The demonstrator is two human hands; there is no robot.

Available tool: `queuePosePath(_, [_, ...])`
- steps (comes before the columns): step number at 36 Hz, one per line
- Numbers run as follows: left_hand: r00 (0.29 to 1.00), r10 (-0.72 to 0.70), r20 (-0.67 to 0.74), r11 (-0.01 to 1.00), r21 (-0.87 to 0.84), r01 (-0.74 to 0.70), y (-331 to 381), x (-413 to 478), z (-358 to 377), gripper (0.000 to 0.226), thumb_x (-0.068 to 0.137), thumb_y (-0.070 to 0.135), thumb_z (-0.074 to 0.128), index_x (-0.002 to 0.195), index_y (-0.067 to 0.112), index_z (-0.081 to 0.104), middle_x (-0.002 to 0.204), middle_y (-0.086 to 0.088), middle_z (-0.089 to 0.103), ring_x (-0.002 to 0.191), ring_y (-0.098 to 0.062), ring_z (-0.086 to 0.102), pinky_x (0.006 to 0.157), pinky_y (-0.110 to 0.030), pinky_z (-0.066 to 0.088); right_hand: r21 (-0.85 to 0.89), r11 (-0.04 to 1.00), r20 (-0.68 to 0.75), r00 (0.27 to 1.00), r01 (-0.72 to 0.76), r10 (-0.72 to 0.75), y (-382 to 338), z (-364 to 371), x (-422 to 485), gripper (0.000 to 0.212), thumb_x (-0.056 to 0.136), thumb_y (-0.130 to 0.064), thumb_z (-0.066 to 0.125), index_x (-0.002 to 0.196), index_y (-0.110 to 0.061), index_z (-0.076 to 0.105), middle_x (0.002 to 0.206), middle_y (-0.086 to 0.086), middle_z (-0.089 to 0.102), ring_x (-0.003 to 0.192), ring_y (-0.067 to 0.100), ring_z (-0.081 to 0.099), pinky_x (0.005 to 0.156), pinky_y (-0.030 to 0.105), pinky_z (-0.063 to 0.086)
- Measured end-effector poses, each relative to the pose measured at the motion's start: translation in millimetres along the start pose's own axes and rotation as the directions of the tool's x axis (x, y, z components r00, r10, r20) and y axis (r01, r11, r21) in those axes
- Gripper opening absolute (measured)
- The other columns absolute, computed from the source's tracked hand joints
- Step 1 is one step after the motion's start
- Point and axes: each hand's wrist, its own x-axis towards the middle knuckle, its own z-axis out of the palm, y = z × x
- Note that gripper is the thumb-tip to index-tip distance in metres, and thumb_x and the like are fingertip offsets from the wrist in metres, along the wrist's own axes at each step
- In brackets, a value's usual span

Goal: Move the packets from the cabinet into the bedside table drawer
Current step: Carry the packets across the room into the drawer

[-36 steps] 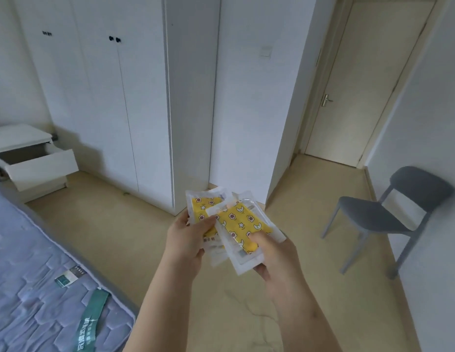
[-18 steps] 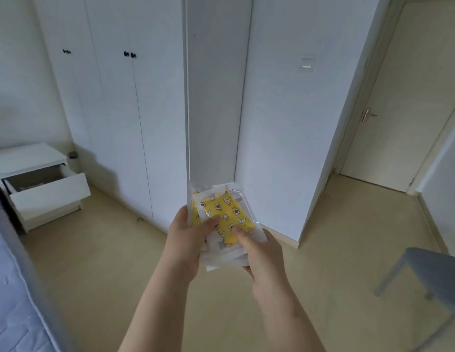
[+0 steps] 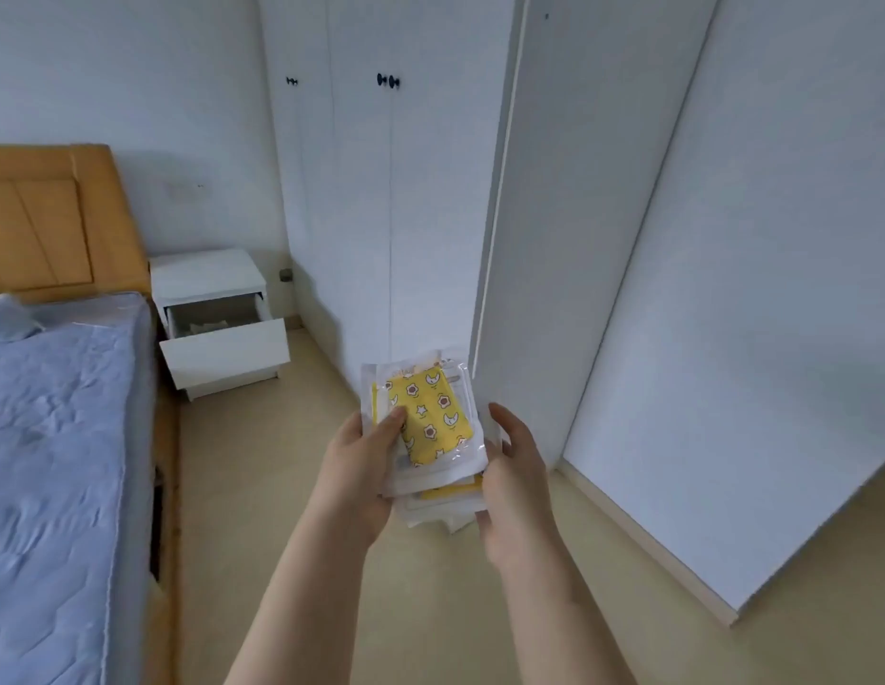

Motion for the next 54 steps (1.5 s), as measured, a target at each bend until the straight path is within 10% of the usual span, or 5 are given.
queuePosePath(17, [0.967,0.044,-0.252,0.996,-0.067,-0.063,127.8,226.9,-124.1,0.025,0.087,0.003,0.062,0.11,0.009,0.054,0.101,-0.011,0.069,0.086,-0.025,0.068,0.058,-0.033,0.058,-0.066,0.998,0.161,0.986,-0.02,0.031,43.1,241.7,199.4,0.037,0.084,-0.005,0.063,0.093,-0.04,0.058,0.12,-0.001,0.059,0.116,0.022,0.056,0.097,0.045,0.048])
queuePosePath(24, [0.941,0.098,-0.325,0.987,-0.087,-0.133,193.9,312.2,-173.4,0.027,0.088,0.004,0.061,0.114,0.008,0.056,0.103,-0.009,0.071,0.088,-0.024,0.069,0.064,-0.037,0.058,-0.001,0.998,0.235,0.97,-0.069,0.068,42.3,344.5,264.7,0.051,0.082,-0.003,0.067,0.125,-0.025,0.05,0.115,0.003,0.064,0.103,0.022,0.063,0.084,0.037,0.053])
queuePosePath(34, [0.885,0.077,-0.46,0.984,-0.106,-0.141,239.2,424.2,-227.8,0.019,0.092,0.009,0.056,0.11,0.009,0.06,0.101,-0.01,0.071,0.085,-0.025,0.068,0.052,-0.032,0.056,-0.062,0.974,0.365,0.903,-0.219,0.226,73.5,440.6,371.9,0.024,0.083,-0.003,0.064,0.105,-0.013,0.064,0.092,0.007,0.069,0.08,0.022,0.065,0.072,0.035,0.053])
queuePosePath(54, [0.799,0.048,-0.6,0.979,-0.131,-0.157,334.4,722.0,-255.5,0.01,0.093,0.003,0.053,0.097,0.01,0.059,0.095,-0.009,0.069,0.083,-0.024,0.067,0.063,-0.04,0.057,-0.199,0.903,0.521,0.739,-0.382,0.427,92.5,619.0,656.4,0.039,0.082,0.002,0.053,0.118,-0.013,0.052,0.097,0.006,0.064,0.08,0.019,0.062,0.061,0.028,0.052])
